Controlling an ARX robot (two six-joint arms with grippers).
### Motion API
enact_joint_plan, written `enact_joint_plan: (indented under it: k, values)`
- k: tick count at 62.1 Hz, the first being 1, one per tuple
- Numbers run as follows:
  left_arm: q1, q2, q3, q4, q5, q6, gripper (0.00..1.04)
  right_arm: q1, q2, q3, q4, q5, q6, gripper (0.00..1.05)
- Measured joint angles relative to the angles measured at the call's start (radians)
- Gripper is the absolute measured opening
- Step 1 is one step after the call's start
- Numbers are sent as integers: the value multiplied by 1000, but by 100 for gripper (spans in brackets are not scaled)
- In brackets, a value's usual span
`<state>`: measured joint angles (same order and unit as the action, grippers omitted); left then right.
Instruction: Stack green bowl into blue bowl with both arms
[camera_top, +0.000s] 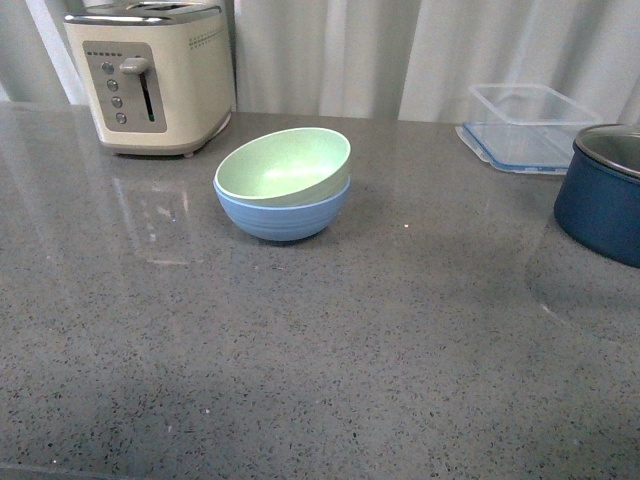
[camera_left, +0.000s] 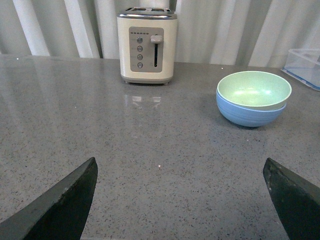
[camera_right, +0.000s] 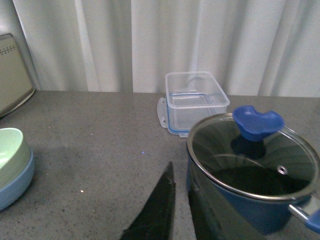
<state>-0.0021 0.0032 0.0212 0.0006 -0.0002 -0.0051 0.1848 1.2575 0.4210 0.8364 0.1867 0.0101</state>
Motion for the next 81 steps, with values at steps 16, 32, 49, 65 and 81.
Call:
enact_joint_plan:
  k: [16, 32, 49, 65, 81]
  values:
    - [0, 0, 0, 0, 0, 0, 98, -74, -198, -206, 0, -76, -7, 1]
    - [0, 0, 0, 0, 0, 0, 98, -158, -375, -310, -77, -178, -7, 1]
    - [0, 0, 0, 0, 0, 0, 98, -182, -524, -389, -129, -185, -7, 1]
    - [0, 0, 0, 0, 0, 0, 98, -182, -665, -415, -255, -185, -7, 1]
    - [0, 0, 0, 0, 0, 0, 98, -182, -819, -416, -399, -185, -7, 1]
